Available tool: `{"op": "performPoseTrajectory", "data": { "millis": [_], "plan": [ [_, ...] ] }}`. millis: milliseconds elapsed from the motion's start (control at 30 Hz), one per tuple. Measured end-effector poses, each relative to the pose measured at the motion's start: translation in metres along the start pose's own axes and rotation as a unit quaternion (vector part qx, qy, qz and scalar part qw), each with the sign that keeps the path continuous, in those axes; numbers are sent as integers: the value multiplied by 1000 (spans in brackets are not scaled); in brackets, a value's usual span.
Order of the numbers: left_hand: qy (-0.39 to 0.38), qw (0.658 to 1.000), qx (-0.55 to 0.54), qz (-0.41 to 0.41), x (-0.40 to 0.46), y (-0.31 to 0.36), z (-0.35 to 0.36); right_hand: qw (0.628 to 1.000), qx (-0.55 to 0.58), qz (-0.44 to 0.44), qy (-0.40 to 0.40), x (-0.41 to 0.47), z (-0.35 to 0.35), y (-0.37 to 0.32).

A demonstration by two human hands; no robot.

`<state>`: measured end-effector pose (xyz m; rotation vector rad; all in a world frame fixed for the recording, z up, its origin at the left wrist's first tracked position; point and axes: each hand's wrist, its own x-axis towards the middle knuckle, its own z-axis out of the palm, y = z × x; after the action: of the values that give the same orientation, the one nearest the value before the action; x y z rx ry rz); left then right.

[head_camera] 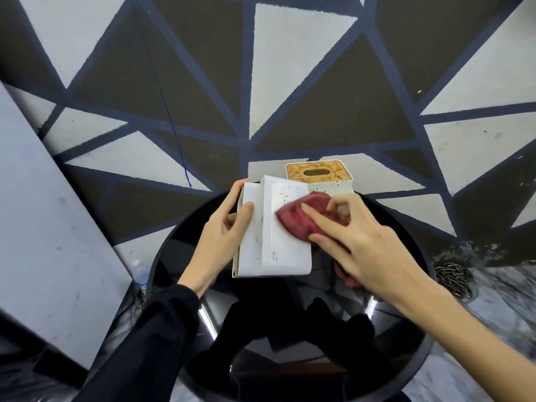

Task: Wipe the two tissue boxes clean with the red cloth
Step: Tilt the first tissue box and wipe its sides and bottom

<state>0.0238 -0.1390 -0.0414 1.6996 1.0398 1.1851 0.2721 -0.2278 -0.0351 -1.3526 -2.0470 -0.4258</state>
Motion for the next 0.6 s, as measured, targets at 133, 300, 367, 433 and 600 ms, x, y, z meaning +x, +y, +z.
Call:
{"op": "performPoseTrajectory", "data": {
  "millis": [133, 300, 367, 433, 600],
  "plan": [
    [15, 1000, -6, -18, 2, -1, 1, 1000, 17, 22, 7, 19, 4, -11],
    [26, 999, 16, -25, 3, -6, -2, 999, 11, -41, -26, -8, 5, -36],
    [25, 999, 17, -27, 3, -5, -2, 998, 8, -54, -30, -26, 5, -38],
    [26, 999, 16, -32, 4, -5, -1, 998, -4, -59, -35, -39, 6, -34],
    [22, 999, 20, -30, 6, -5, 1, 998, -39, -39, -32, -40, -1, -13]
  ]
}}
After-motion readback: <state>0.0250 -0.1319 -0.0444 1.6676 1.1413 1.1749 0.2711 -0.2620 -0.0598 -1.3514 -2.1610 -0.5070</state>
